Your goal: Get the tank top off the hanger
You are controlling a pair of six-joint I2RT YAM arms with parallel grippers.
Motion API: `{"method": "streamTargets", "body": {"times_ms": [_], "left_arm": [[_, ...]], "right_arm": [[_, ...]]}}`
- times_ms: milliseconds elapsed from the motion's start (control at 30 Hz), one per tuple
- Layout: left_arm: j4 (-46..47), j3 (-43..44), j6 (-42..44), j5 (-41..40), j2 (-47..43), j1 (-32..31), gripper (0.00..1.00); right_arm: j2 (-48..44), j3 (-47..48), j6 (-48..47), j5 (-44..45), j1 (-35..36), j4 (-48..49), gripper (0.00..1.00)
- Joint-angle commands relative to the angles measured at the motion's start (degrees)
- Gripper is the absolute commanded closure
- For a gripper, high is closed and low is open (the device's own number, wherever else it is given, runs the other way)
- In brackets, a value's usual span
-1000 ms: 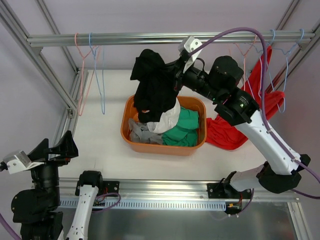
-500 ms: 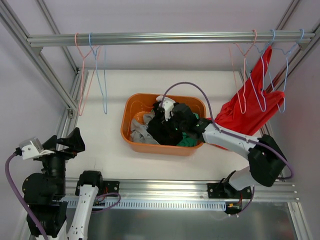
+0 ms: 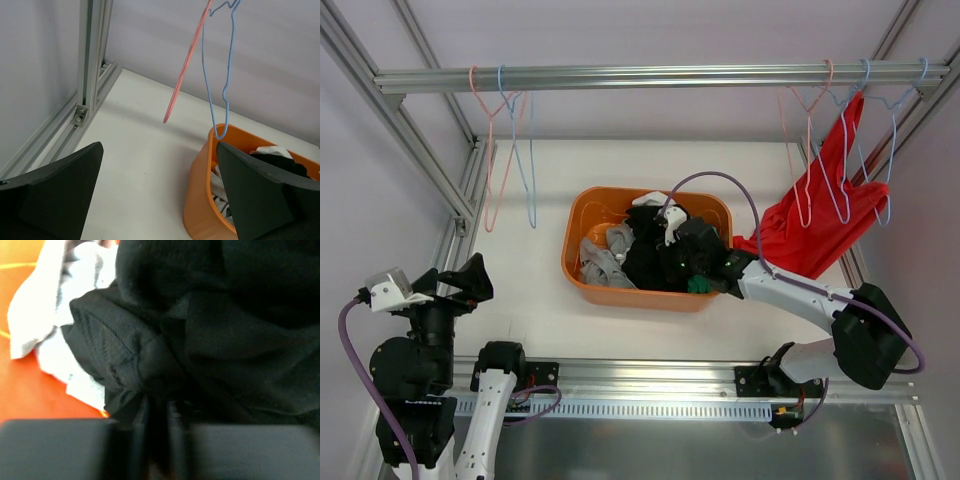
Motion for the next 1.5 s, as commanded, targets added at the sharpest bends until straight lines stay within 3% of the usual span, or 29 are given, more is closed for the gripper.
{"method": "streamTargets", "body": {"times_ms": [0, 67, 100, 133, 300, 467, 600, 933, 1167, 1467], "left_arm": [[1.8, 0.9, 0.6, 2.3, 1.2, -0.5, 0.01], [1.8, 1.2, 0.9, 2.8, 1.3, -0.5, 0.01], [1.8, 1.2, 1.0, 2.9, 1.3, -0.5, 0.01], [1.7, 1.3, 1.2, 2.9, 1.3, -0.5, 0.01], [1.8, 0.0, 1.7, 3.8, 4.0, -0.5, 0.01], [1.6, -1.6, 0.3, 9.8, 9.1, -0.5, 0.01], [1.5, -2.3, -0.8, 11.7, 11.1, -0.5, 0.01], [0.8, -11.3, 3.2, 11.1, 11.9, -0.5, 0.01], [1.4, -13.1, 3.5, 7.7, 11.7, -0.5, 0.01], [1.9, -15.2, 2.6, 7.9, 10.6, -0.8, 0.01]], "right_arm": [[0.2, 1.4, 3.1, 3.6, -2.1, -0.2, 0.78], [0.9, 3.7, 3.2, 2.6, -2.7, -2.8, 0.56], [0.8, 4.2, 3.2, 1.6, -2.7, -3.0, 0.34], [-0.3, 4.8, 3.4, 1.0, -2.6, -3.1, 0.21], [-7.3, 9.1, 1.6, 0.5, -2.7, -10.0, 0.01], [-16.9, 16.8, -3.7, 5.1, -2.6, -23.4, 0.01], [-23.5, 20.6, -7.9, 15.4, -2.6, -32.2, 0.01], [-39.8, 17.0, -5.8, 41.7, -2.6, -52.1, 0.01], [-53.9, 10.9, -2.7, 49.4, -2.6, -56.9, 0.01], [-53.5, 4.9, 0.0, 51.3, -2.6, -54.3, 0.00]]}}
